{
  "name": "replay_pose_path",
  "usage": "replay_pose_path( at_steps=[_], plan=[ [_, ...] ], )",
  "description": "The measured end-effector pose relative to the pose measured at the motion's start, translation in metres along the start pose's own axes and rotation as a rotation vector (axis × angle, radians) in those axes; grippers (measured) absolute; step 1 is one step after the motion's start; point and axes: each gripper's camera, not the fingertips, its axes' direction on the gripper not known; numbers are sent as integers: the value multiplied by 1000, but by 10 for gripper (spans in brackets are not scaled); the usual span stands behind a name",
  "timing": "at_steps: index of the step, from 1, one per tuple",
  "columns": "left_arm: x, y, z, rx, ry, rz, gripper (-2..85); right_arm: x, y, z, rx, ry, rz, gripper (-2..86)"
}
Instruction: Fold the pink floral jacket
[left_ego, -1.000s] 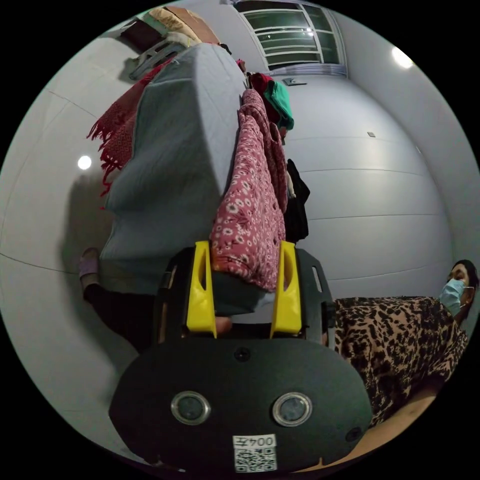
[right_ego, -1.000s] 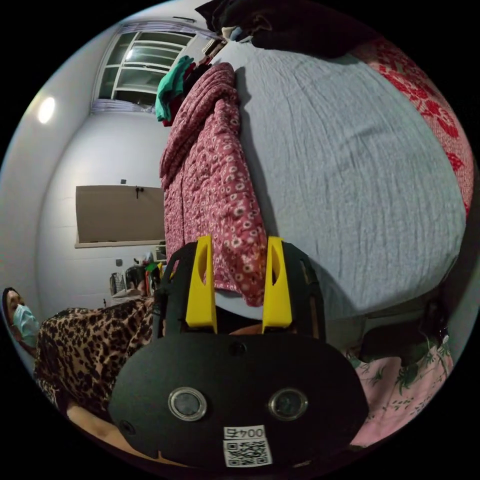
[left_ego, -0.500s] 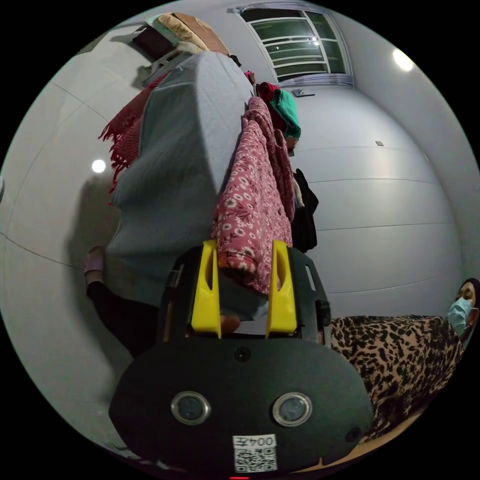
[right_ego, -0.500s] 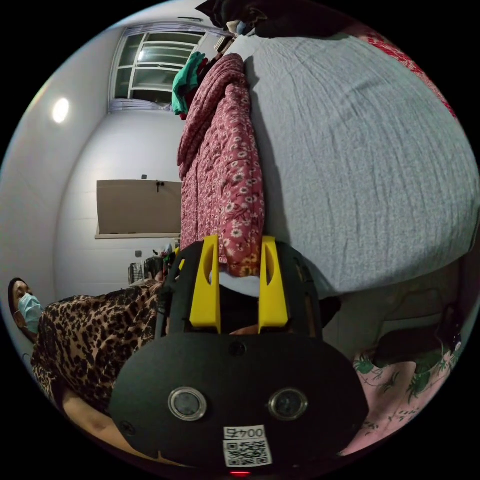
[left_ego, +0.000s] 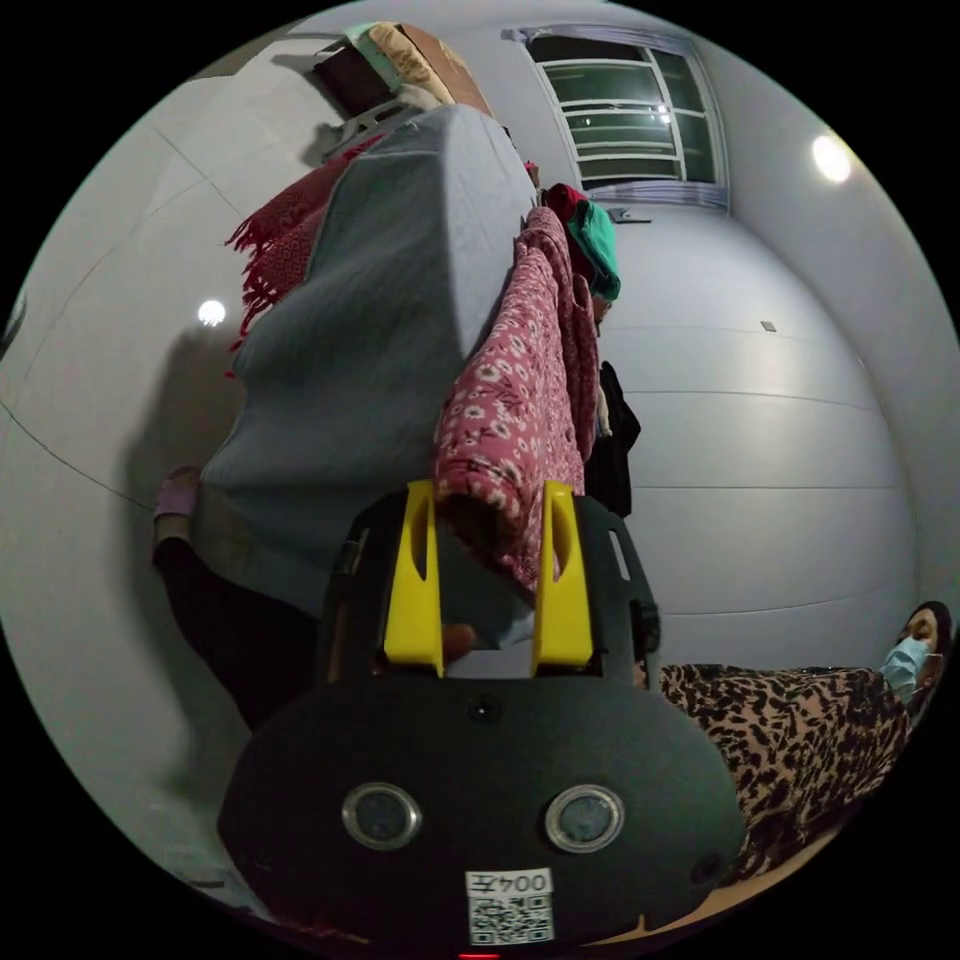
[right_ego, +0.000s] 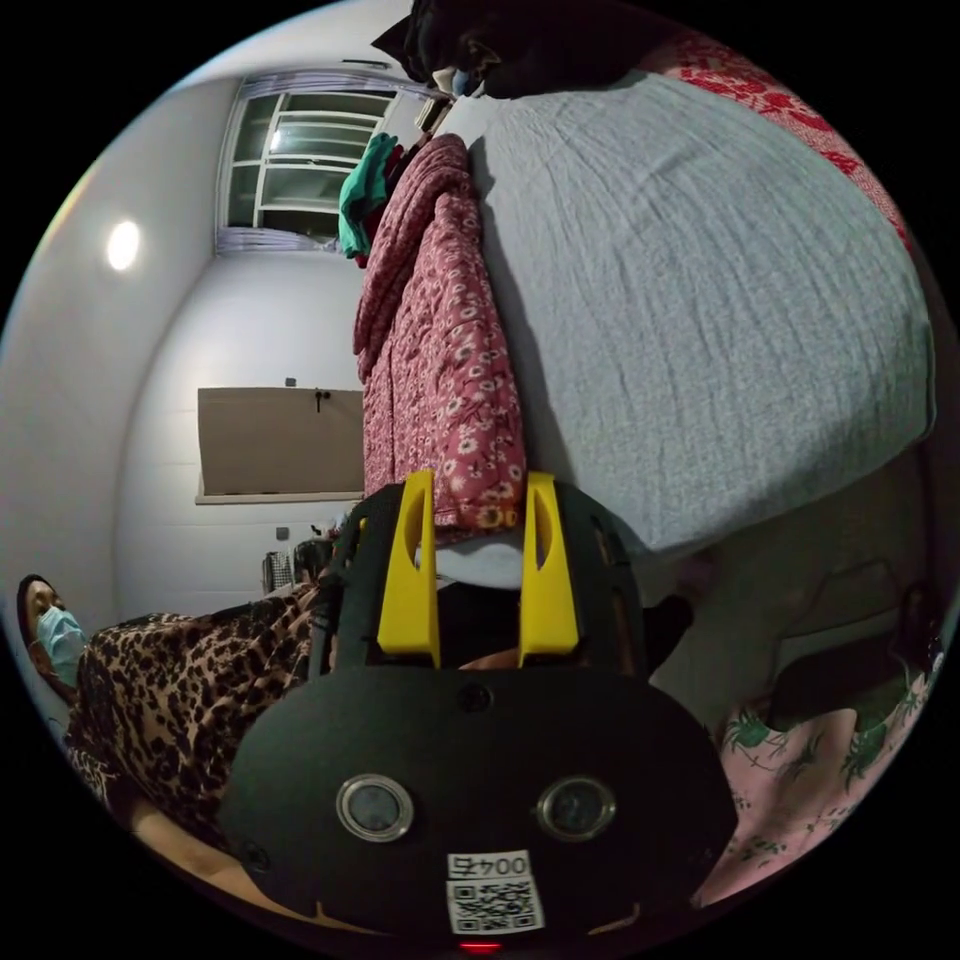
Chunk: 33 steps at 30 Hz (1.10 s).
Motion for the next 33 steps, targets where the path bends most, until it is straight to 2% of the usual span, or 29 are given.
replay_pose_path(
  at_steps=[9, 15, 21, 25, 33],
  plan=[
    [19, 9, -6, 1, -25, 13, 112, -3, 16, 10, -50, 2, -14, 124],
    [34, 6, -1, -10, -61, 8, 93, -11, 28, 10, 88, -44, 29, 107],
    [66, 6, -13, 19, -4, 36, 58, -56, 43, 1, 135, 19, -126, 46],
    [98, 4, -24, 30, 36, 88, 54, -101, 48, -10, 127, 84, -264, 40],
    [139, 16, -58, 43, 58, 131, 53, -148, 82, -34, 116, 100, -345, 36]
  ],
)
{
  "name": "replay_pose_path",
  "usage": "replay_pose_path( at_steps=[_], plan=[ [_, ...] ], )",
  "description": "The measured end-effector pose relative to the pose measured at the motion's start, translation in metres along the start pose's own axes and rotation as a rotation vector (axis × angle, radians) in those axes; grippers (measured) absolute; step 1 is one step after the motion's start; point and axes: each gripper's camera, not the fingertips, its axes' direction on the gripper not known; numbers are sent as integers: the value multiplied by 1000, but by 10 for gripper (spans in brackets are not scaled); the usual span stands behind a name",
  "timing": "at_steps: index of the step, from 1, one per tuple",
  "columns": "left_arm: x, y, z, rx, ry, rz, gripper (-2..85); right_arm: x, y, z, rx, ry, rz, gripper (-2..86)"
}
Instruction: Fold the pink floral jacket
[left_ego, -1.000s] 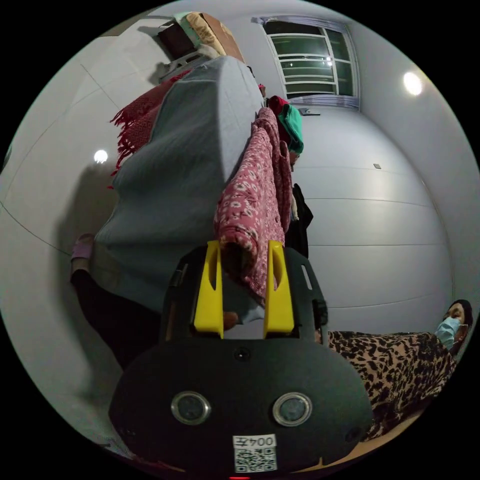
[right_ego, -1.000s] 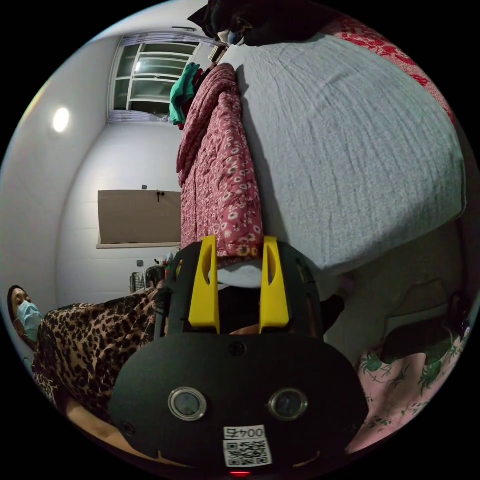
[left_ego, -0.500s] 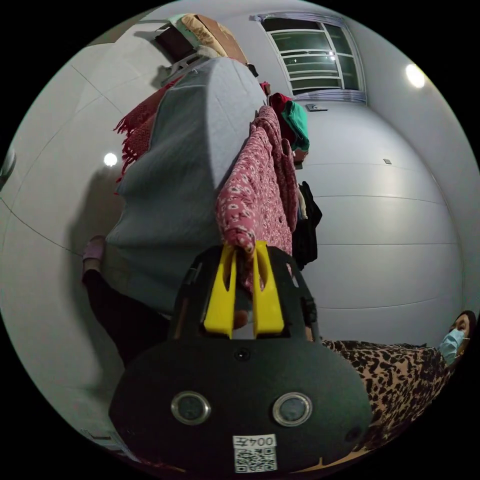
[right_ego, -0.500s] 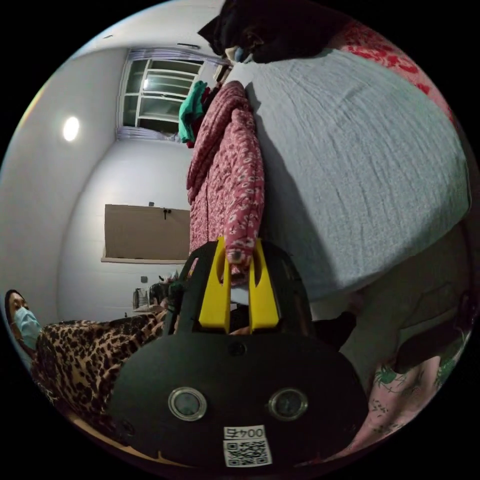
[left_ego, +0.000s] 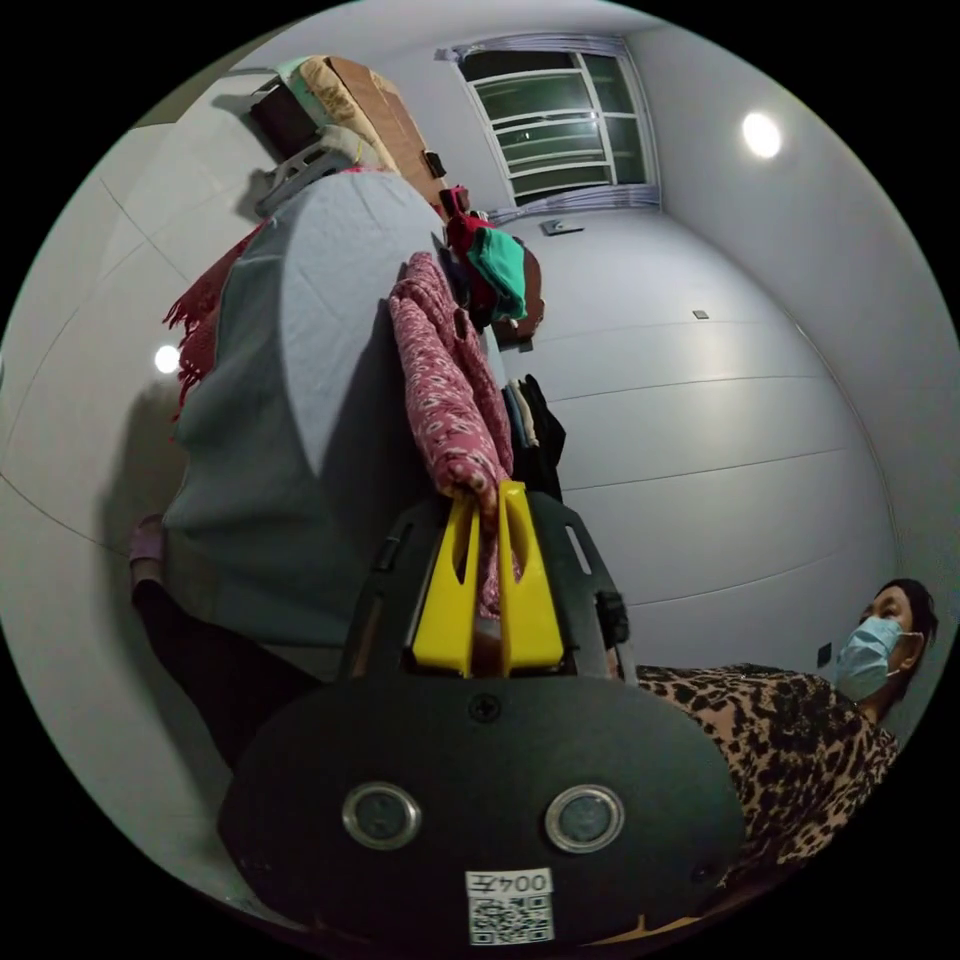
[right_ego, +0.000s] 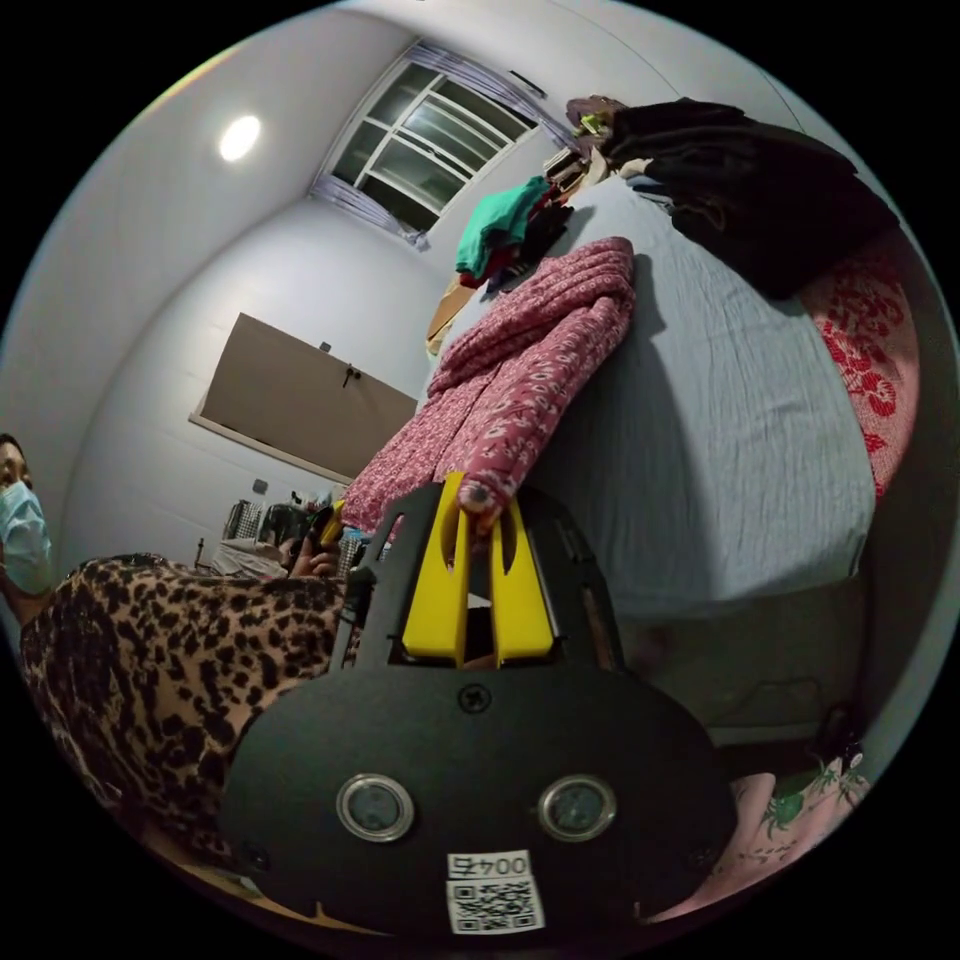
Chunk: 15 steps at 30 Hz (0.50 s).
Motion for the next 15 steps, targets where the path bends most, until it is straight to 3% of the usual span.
replay_pose_path(
  at_steps=[5, 9, 15],
  plan=[
    [-21, 44, -20, -38, -98, -111, 51, -3, 54, -6, -51, 28, 79, 37],
    [-46, 64, -15, 53, 47, -297, 48, 17, 84, 1, -23, -42, 249, 37],
    [10, -9, -8, 114, 139, -205, 48, -21, 30, -15, 61, -71, 143, 34]
  ],
)
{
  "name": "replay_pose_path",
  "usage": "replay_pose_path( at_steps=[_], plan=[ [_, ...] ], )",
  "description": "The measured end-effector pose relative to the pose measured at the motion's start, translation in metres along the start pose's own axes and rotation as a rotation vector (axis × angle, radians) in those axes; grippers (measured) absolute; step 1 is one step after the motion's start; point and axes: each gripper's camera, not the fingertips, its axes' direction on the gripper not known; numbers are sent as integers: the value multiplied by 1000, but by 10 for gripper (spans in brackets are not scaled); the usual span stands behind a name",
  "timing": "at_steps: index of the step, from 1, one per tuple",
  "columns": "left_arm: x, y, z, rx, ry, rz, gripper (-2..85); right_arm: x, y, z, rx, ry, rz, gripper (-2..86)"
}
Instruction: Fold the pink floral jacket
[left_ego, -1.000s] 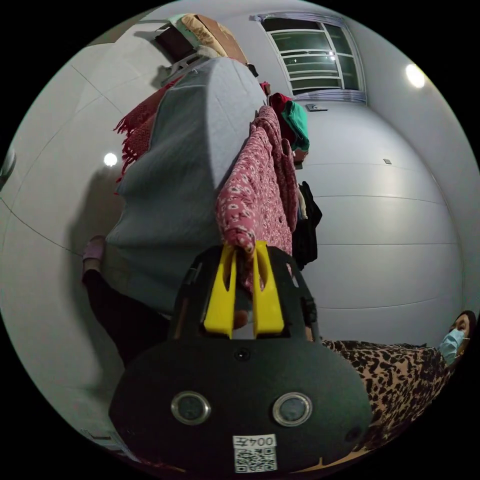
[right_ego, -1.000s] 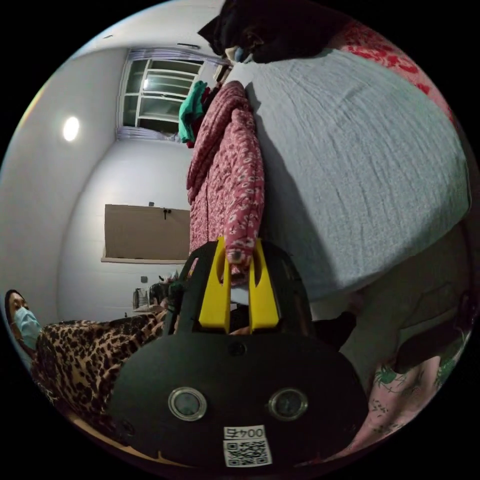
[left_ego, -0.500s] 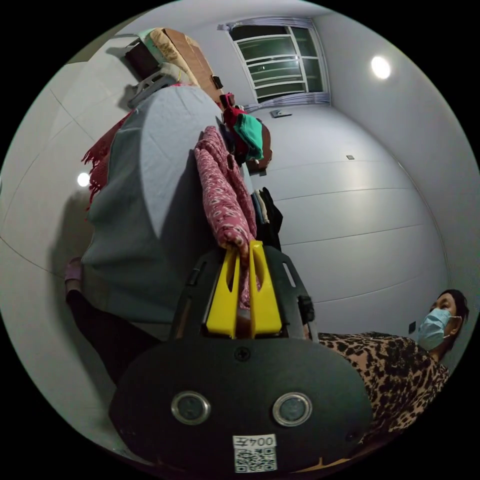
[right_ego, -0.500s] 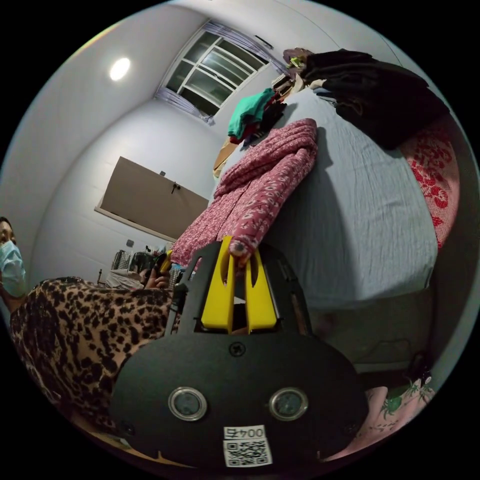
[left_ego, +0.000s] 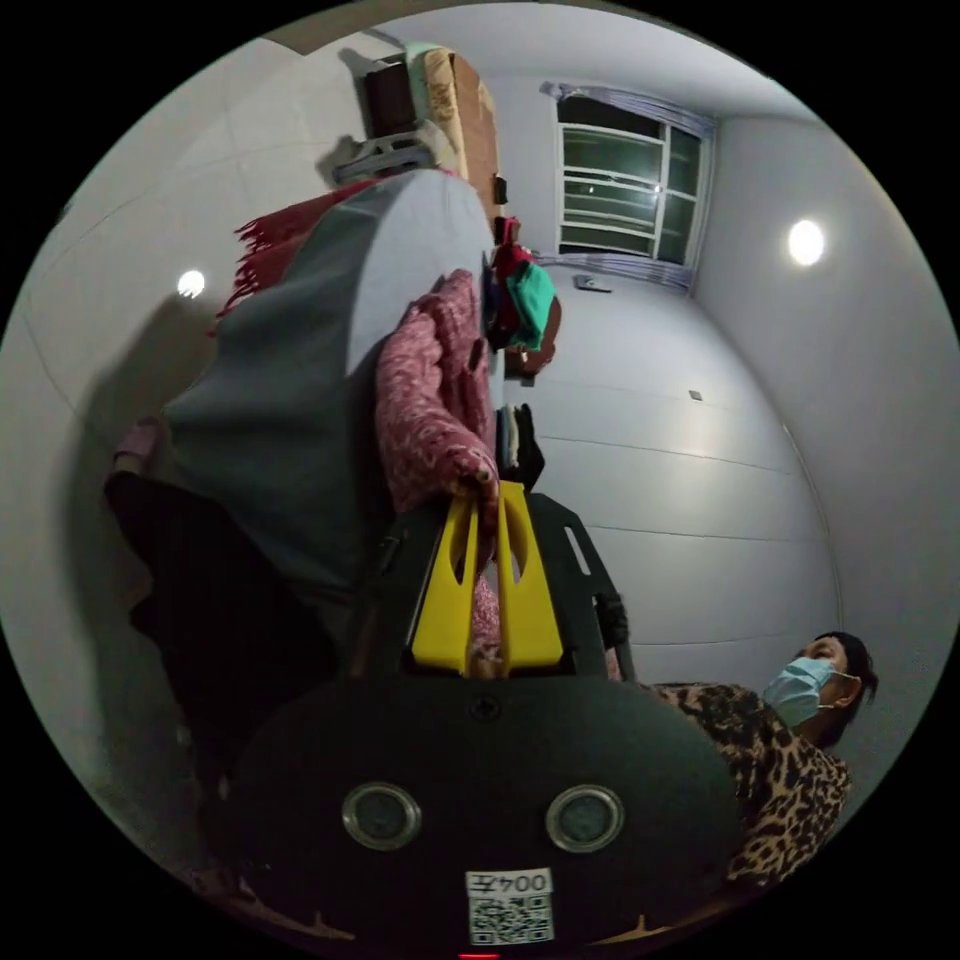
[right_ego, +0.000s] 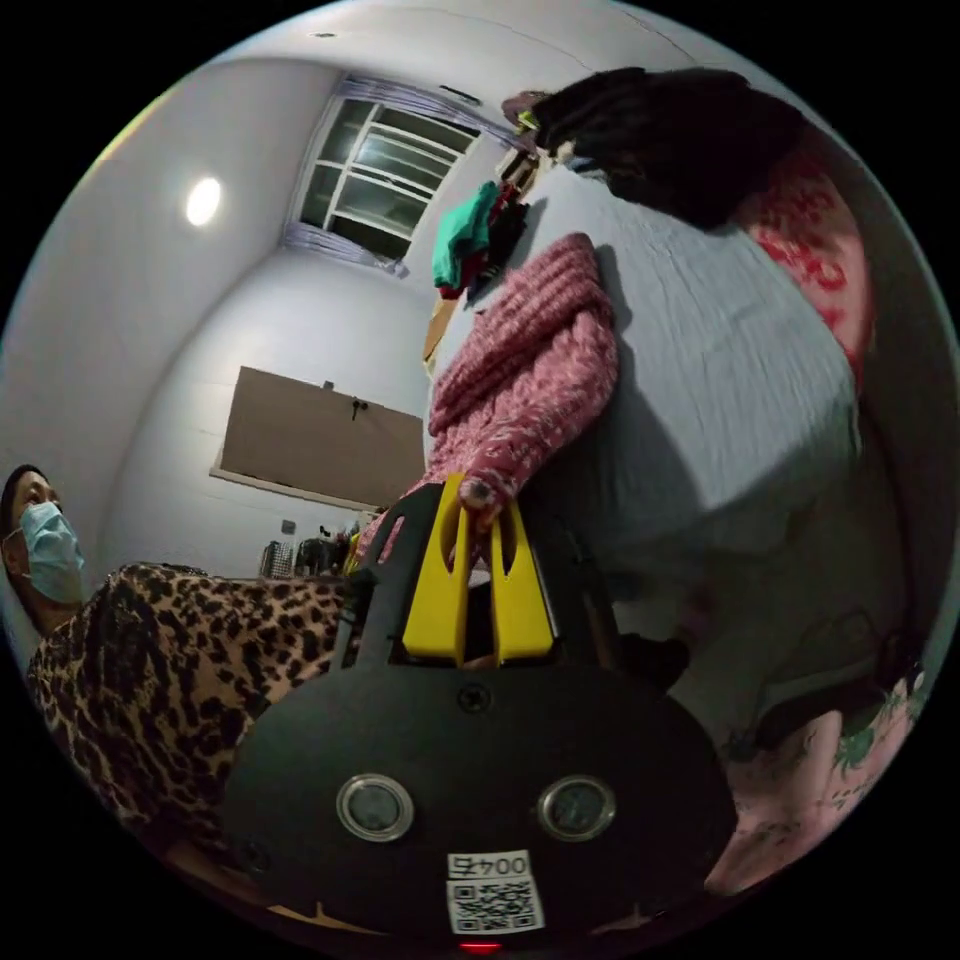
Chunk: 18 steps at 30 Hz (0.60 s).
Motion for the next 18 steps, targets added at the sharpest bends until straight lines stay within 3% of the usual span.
replay_pose_path(
  at_steps=[7, 18],
  plan=[
    [80, -104, 63, 48, 111, 82, 47, -79, -98, -1, 111, 43, -167, 33],
    [135, -260, 188, 60, -76, 135, 50, -128, -253, 64, 116, 199, -148, 33]
  ],
)
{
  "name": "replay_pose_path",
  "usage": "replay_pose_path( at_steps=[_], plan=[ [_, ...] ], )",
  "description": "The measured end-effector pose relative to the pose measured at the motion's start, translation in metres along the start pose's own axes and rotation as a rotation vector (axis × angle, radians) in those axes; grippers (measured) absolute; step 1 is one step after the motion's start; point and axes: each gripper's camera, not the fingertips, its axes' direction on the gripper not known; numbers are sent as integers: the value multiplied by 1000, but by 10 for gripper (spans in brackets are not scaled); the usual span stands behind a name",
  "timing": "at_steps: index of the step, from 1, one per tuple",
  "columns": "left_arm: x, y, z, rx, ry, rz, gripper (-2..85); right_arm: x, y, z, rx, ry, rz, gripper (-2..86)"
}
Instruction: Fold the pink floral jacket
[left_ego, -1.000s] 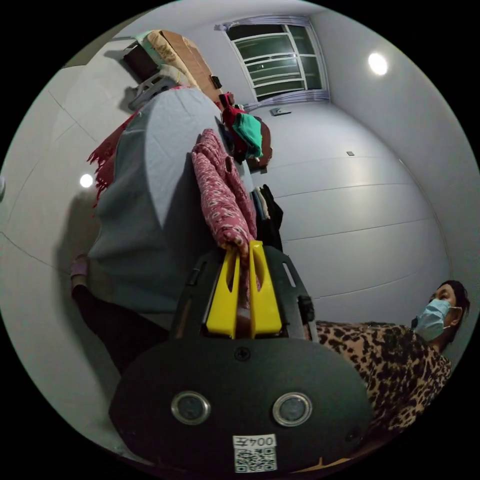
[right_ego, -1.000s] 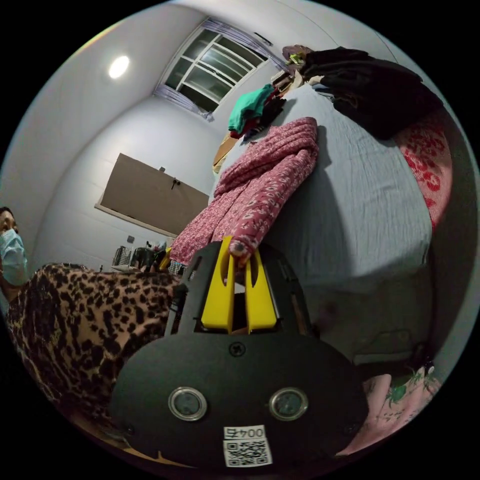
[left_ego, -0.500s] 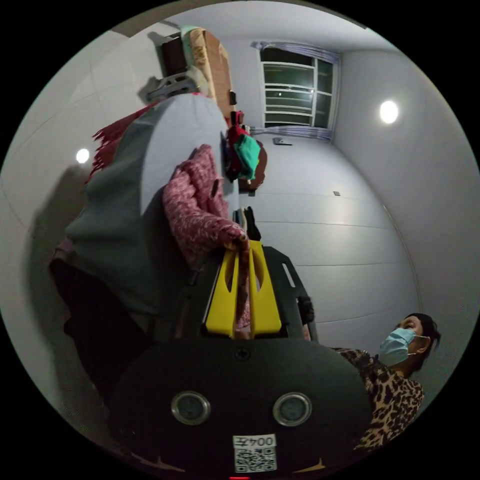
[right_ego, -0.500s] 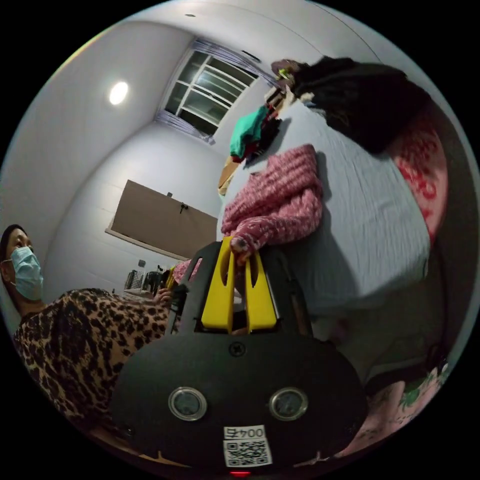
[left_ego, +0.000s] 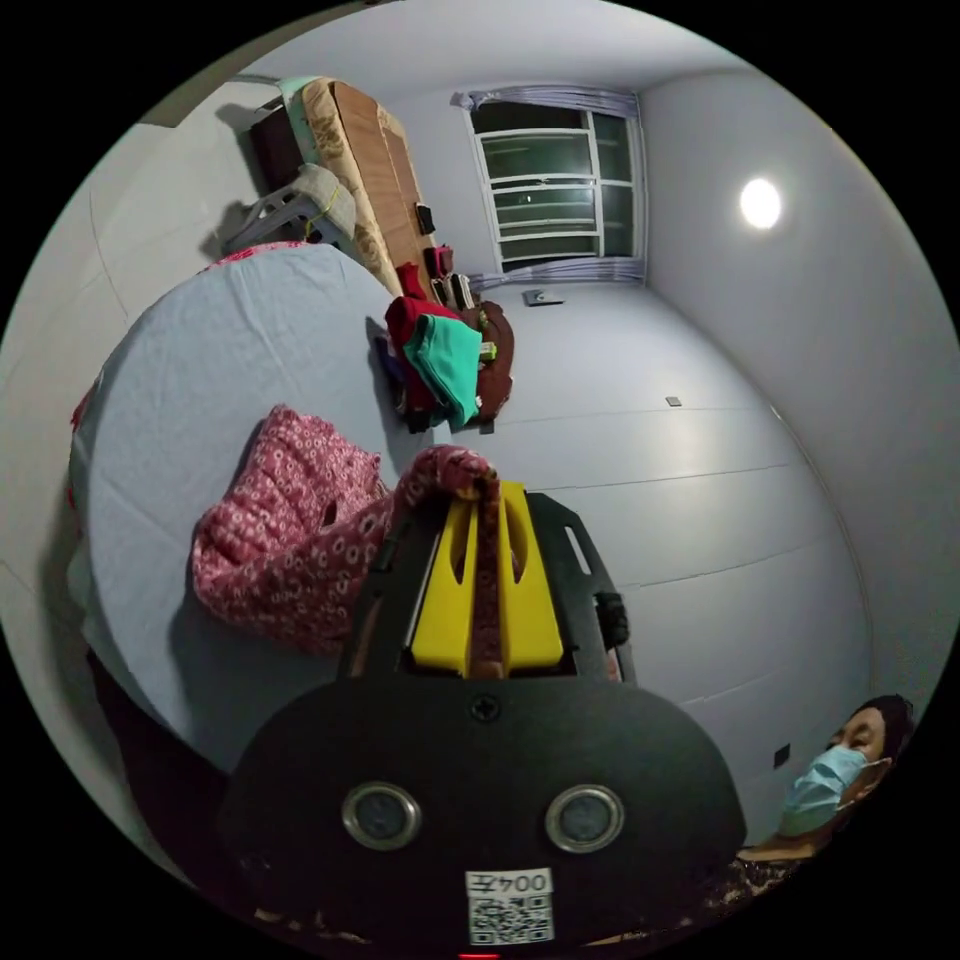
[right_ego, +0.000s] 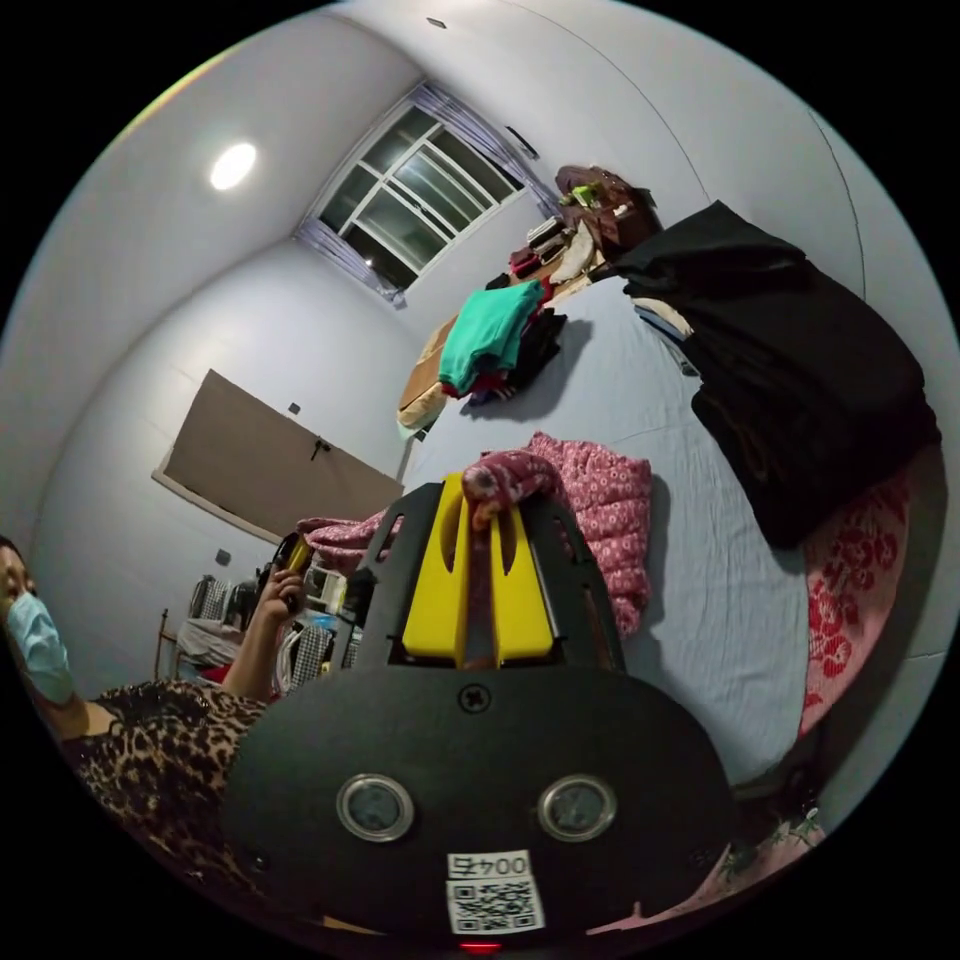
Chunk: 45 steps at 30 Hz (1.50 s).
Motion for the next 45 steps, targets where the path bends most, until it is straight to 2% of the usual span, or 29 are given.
replay_pose_path(
  at_steps=[13, 23, 27, 28, 30, 32, 34, 38, 40, 45],
  plan=[
    [-47, -122, 151, -77, -316, -5, 54, 16, -130, 152, -139, 297, 84, 35],
    [-94, -151, 222, -101, -501, -11, 55, 34, -174, 249, -311, 457, 142, 46],
    [-98, -158, 237, -114, -544, 21, 55, 19, -180, 234, -186, 427, 138, 71],
    [-99, -159, 239, -112, -552, 30, 56, 10, -180, 227, -137, 476, 120, 93],
    [-101, -159, 242, -107, -556, 42, 56, 2, -181, 214, -97, 553, 95, 133],
    [-102, -160, 243, -101, -555, 51, 55, -5, -182, 203, -85, 554, 88, 135],
    [-104, -161, 244, -94, -546, 49, 55, -26, -173, 206, -155, 460, 28, 123],
    [-108, -164, 238, -78, -462, 15, 51, -66, -135, 236, -274, 422, -76, 118],
    [-108, -165, 228, -49, -369, -15, 46, -79, -116, 263, -342, 483, -123, 121],
    [-89, -160, 196, 16, -267, 26, 42, -69, -116, 317, -497, 606, -145, 137]
  ],
)
